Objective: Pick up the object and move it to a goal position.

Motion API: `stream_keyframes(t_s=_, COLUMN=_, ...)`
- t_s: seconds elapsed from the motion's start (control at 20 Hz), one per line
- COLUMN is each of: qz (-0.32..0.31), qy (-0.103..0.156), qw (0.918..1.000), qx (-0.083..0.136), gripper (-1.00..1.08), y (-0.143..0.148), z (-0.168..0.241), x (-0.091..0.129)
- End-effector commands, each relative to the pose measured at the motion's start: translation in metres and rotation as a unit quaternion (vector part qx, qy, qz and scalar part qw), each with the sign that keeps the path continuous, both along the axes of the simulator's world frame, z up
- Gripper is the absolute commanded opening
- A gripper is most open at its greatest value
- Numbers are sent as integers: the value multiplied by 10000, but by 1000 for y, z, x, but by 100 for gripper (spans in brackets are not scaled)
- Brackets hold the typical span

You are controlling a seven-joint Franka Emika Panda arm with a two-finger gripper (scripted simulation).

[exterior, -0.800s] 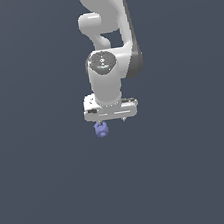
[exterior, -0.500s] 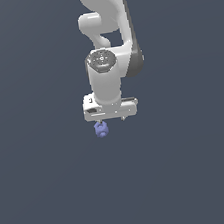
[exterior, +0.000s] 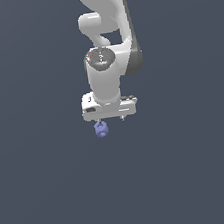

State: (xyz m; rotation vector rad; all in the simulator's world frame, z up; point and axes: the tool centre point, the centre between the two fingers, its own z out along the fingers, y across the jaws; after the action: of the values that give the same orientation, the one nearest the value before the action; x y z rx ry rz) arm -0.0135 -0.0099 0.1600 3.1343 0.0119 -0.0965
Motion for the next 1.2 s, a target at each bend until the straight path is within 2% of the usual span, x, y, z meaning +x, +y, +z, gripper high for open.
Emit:
stream_keyframes(t_s=0.0, qz=36, qy=-11, qw=10000, qx=5, gripper=100, y=-3, z=-4, x=-1)
stream_keyframes(t_s=0.75, qz=666, qy=-245, qw=9975, qx=56, gripper=100, y=-46, z=-58, x=-29)
stream_keyframes(t_s=1.15, qz=822, qy=-303, qw=9961, qx=55, gripper=100, y=-56, z=-70, x=-37)
